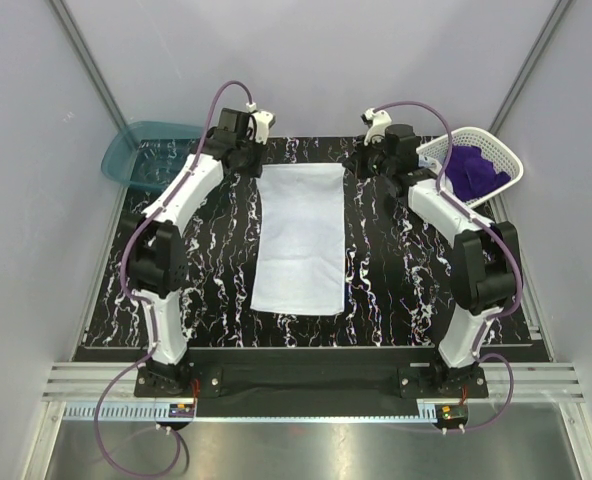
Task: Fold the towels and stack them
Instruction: Flatten out the crumpled towel, then fold the towel
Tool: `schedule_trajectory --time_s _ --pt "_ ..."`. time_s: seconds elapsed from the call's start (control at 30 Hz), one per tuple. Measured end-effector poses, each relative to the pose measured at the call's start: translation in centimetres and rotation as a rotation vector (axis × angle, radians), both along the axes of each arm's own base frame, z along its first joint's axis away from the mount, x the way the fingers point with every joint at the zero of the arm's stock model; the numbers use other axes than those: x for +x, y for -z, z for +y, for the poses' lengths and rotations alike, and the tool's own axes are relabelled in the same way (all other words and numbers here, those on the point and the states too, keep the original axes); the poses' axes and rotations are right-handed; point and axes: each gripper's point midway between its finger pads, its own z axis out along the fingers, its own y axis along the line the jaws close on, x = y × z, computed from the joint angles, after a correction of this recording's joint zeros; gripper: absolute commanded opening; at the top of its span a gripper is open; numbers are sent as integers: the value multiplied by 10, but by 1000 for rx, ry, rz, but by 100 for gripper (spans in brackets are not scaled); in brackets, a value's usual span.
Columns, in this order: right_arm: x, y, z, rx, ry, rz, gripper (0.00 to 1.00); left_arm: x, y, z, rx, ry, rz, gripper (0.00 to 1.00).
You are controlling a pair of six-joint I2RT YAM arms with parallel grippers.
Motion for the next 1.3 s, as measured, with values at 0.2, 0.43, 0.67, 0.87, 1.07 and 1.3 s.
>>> schedule_trajectory --time_s 0.2,0.43,0.67,0.87,1.07,1.3 --pt "-44 36 3 16 -69 97 0 -44 20 7 9 7 47 0" --pt "-106 20 -7 86 -57 147 0 -98 8 -5 15 41 51 0" --pt "-172 24 -8 129 -42 215 0 -166 22 -7 4 27 114 0" --pt "-231 69 -13 141 -23 374 0 -216 63 -13 35 53 228 0" --pt "-273 92 3 166 -58 480 1 -246 79 -1 57 32 283 11" --pt "-305 139 -11 109 47 649 33 -274 101 25 134 -38 384 46"
